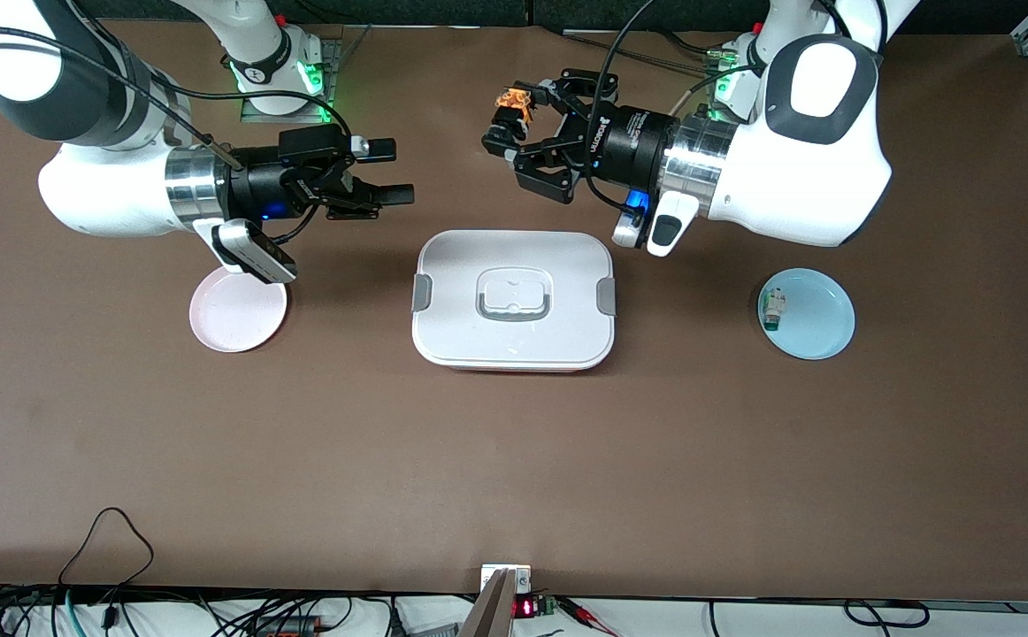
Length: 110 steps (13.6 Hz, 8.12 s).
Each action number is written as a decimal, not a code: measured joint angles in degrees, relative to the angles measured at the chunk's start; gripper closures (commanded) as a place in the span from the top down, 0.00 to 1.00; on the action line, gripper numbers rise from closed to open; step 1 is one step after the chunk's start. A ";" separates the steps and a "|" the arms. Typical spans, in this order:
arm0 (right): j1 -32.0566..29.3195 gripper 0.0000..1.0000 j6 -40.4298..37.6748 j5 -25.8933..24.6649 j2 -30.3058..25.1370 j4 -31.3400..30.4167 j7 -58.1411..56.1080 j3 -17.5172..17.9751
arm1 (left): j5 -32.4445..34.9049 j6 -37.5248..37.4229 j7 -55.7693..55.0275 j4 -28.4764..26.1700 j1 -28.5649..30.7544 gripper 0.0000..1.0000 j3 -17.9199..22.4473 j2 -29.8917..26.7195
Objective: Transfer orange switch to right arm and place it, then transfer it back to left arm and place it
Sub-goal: 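Carry the switch over the box while the right gripper reaches toward it, then close the right gripper on the orange switch beside the left gripper, then open the left gripper while the right gripper pulls the switch away, then lower the switch onto the white plate while the left gripper retracts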
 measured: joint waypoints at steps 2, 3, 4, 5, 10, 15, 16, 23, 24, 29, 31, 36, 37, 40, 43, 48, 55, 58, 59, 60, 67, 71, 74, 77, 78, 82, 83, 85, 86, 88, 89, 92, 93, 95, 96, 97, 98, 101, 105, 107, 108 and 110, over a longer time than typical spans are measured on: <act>2.75 1.00 4.42 0.94 -0.22 -0.05 -0.02 0.46 | 0.00 0.00 -0.04 0.02 0.04 0.07 0.02 0.00; 3.94 1.00 7.27 1.95 -0.41 -0.11 -0.02 1.32 | 0.00 0.00 -0.04 0.03 0.12 0.07 0.03 0.00; 4.68 1.00 9.56 3.28 -0.56 -0.15 -0.02 2.48 | 0.00 0.00 -0.05 0.03 0.27 0.07 0.04 0.00; 5.10 1.00 11.01 4.49 -0.62 -0.16 -0.02 3.39 | 0.00 0.00 -0.07 0.04 0.45 0.07 0.07 0.00; 5.83 1.00 12.53 5.95 -0.64 -0.23 -0.02 3.92 | 0.00 0.00 -0.41 0.26 0.62 0.07 0.18 0.20; 8.53 1.00 15.96 5.97 -0.91 -0.27 -0.02 4.01 | 0.00 0.00 -0.84 0.83 0.65 0.07 0.25 0.43; 8.61 1.00 16.08 5.97 -1.08 -0.33 -0.02 4.00 | 0.00 0.00 -0.91 0.86 0.65 0.07 0.25 0.58; 8.62 0.96 16.12 5.99 -2.99 -2.21 -0.02 3.98 | 0.00 0.00 -1.29 1.65 0.65 0.08 0.25 1.50; 8.65 0.96 16.21 5.99 -3.07 -2.30 -0.02 3.98 | 0.00 0.00 -1.42 1.69 0.65 0.08 0.25 1.52; 9.27 0.96 16.81 5.99 -3.10 -2.44 -0.02 3.99 | 0.00 0.00 -1.60 1.72 0.65 0.08 0.25 1.61; 9.46 0.96 16.85 5.99 -3.10 -2.50 -0.02 4.00 | 0.00 0.00 -1.62 1.72 0.65 0.08 0.25 1.62; 10.07 0.95 18.13 6.56 -3.10 -2.57 -0.02 4.00 | 0.00 0.00 -1.77 1.76 0.65 0.08 0.25 1.64; 10.16 0.94 18.37 7.03 -3.10 -2.57 -0.02 4.00 | 0.00 0.00 -1.81 1.80 0.65 0.08 0.26 1.64; 10.22 0.91 18.45 9.97 -3.14 -2.57 -0.06 4.00 | 0.00 0.00 -2.03 1.86 0.65 0.08 0.26 1.68; 10.22 0.91 18.49 10.77 -3.36 -2.57 -0.07 4.00 | 0.00 0.00 -2.27 1.86 0.65 0.08 0.26 1.71; 10.60 0.91 18.69 14.02 -3.01 -2.63 -6.62 4.00 | 0.00 0.00 -2.39 1.87 0.65 0.08 0.26 1.73; 11.18 0.81 18.77 17.64 -1.61 -2.77 -13.17 4.00 | 0.00 0.00 -2.51 1.89 0.65 0.08 0.26 1.84; 11.18 0.62 18.77 17.78 -1.66 -2.73 -13.47 3.99 | 0.00 0.00 -2.54 1.89 0.65 0.08 0.26 1.88; 11.18 0.53 18.77 17.80 -1.72 -2.69 -13.55 3.98 | 0.00 0.00 -2.54 1.89 0.65 0.08 0.26 1.88; 11.18 0.42 18.77 17.80 -1.79 -2.65 -13.78 3.98 | 0.00 0.00 -2.54 1.89 0.65 0.08 0.26 1.88; 11.19 0.27 18.67 18.76 -1.78 -2.73 -17.92 3.94 | -0.37 0.06 -1.87 2.47 0.67 0.08 0.27 1.92; 11.19 0.27 18.69 18.87 -1.78 -2.73 -17.94 3.94 | -0.47 0.06 -2.17 2.54 0.67 0.99 0.26 2.03; 11.18 0.27 18.79 19.17 -1.81 -2.71 -18.86 3.90 | -1.46 0.07 -4.21 2.72 0.68 1.00 0.29 2.83; 11.14 0.27 18.78 19.17 -1.84 -2.66 -19.36 3.86 | -1.50 0.07 -5.18 3.42 0.76 1.00 0.32 4.00; 11.08 0.27 18.78 19.17 -1.84 -2.66 -19.36 3.83 | -1.50 0.07 -5.29 3.52 0.76 1.00 0.32 4.12; 10.66 0.27 18.78 19.17 -1.89 -2.60 -19.36 3.56 | -1.50 0.07 -5.52 3.72 0.76 1.00 0.32 4.14; 10.53 0.27 18.78 19.14 -1.95 -2.58 -19.36 3.47 | -1.50 0.07 -5.54 3.73 0.76 1.00 0.32 4.14; 9.60 0.27 18.33 18.69 -2.20 -2.57 -19.36 3.43 | -1.50 0.23 -5.55 3.77 0.76 1.00 0.32 4.16; 9.13 0.27 17.95 18.42 -2.38 -2.58 -19.36 3.42 | -1.50 0.23 -5.55 3.82 0.76 1.00 0.32 4.17; 8.40 0.25 17.88 17.65 -2.82 -2.60 -19.36 3.41 | -1.50 0.19 -5.55 3.88 0.76 1.00 0.30 4.17; 8.10 0.25 17.87 16.81 -3.00 -2.60 -19.36 3.40 | -1.32 0.14 -5.50 3.94 0.75 1.00 0.30 4.16; 6.71 0.24 17.42 11.74 -4.02 -2.67 -19.10 3.36 | 6.03 -2.13 -1.81 5.94 0.50 1.00 -0.36 4.05; 5.97 0.24 16.63 9.10 -4.44 -2.76 -18.39 3.32 | 9.43 -3.43 0.71 6.88 0.18 1.00 -0.71 3.74; 3.81 0.24 14.31 3.28 -5.11 -2.88 -16.96 3.22 | 16.33 -5.05 6.81 7.84 -0.99 1.00 -1.23 2.12; 2.80 0.24 13.29 1.28 -5.24 -2.98 -16.82 3.12 | 20.12 -5.76 10.19 7.90 -1.53 1.00 -1.44 1.00; 1.81 0.24 12.48 -0.42 -5.25 -3.15 -16.80 3.08 | 24.19 -6.63 13.83 7.90 -1.99 1.00 -1.83 -0.15; 0.98 0.24 11.96 -2.33 -5.23 -3.33 -16.73 3.05 | 28.11 -7.39 17.58 7.89 -2.32 1.00 -2.24 -1.21; -2.06 0.24 8.93 -10.86 -4.99 -3.51 -15.81 2.91 | 37.59 -9.71 29.50 7.81 -2.64 1.00 -2.31 -3.08; -8.30 0.24 0.81 -28.06 -4.29 -3.52 -15.81 1.53 | 48.11 -13.93 38.41 7.82 -1.88 1.00 -1.97 -3.98; -10.60 0.24 -1.15 -34.96 -3.48 -3.50 -16.06 1.29 | 52.60 -14.87 40.42 7.83 -1.51 1.00 -1.90 -5.34; -11.12 0.24 -1.28 -38.81 -3.19 -3.48 -16.10 1.29 | 54.40 -15.16 40.82 7.82 -1.41 1.00 -1.88 -5.85; -11.33 0.24 -1.27 -49.16 -2.69 -3.45 -16.48 1.29 | 57.21 -16.63 41.30 7.82 -1.37 1.00 -1.89 -6.32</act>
